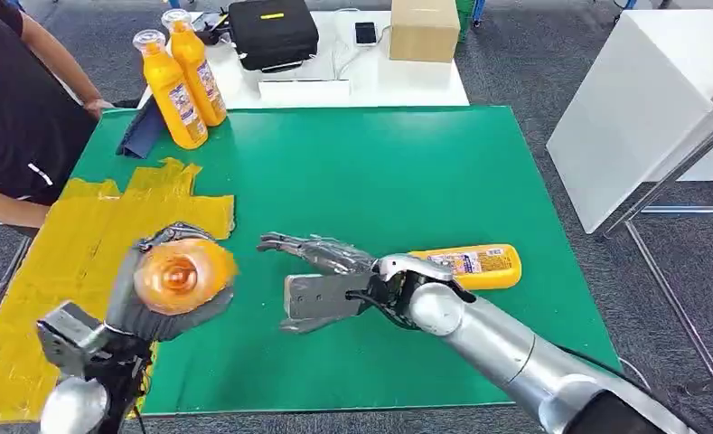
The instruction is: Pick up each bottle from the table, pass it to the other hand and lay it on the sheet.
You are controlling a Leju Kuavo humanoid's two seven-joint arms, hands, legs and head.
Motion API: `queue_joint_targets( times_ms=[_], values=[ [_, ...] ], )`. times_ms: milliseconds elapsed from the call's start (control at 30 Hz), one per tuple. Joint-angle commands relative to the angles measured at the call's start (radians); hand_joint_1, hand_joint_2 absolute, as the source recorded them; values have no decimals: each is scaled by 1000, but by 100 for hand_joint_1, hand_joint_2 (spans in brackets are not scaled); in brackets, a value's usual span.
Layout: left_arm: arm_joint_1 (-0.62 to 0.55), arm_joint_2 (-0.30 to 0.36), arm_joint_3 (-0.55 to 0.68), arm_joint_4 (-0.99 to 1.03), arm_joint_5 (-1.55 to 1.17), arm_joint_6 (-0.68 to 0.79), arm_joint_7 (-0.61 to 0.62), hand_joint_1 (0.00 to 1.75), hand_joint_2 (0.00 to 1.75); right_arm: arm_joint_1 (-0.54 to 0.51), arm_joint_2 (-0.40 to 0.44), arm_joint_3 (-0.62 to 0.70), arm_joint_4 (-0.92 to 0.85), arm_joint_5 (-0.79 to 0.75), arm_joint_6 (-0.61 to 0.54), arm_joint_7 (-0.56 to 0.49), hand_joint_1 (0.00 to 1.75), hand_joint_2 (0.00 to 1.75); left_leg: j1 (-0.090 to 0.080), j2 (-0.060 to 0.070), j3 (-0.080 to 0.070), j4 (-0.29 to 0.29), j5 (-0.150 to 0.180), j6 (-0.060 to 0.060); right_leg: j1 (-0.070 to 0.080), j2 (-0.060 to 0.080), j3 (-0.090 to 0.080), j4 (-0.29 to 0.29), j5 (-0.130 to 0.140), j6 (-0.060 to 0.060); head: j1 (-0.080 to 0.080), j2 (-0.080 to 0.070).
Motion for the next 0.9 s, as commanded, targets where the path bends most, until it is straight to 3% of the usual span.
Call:
queue_joint_targets(
  times_ms=[33,267,633,900],
  values=[
    [-47,28,121,194,-603,263,-13,175,175,27,-113,-104,-89,64,-5,17,0,0,0,-2,3,-1,0,0,0,-2,3,0,-1,-1,0,0],
    [-19,62,107,381,-790,372,-12,175,175,68,-239,-170,-168,59,6,18,0,0,-1,-3,4,-2,0,0,-1,-3,4,-1,-1,-1,0,0],
    [-38,93,120,726,-964,436,36,175,175,232,-475,-327,-369,124,11,-18,0,0,-2,-5,3,-1,-1,0,-2,-5,5,-1,-2,-1,0,0],
    [-67,101,127,833,-1005,471,50,175,175,295,-518,-367,-391,149,11,-28,0,0,-1,-4,2,0,-1,0,-2,-3,3,-1,-1,-1,0,0]
  ],
)
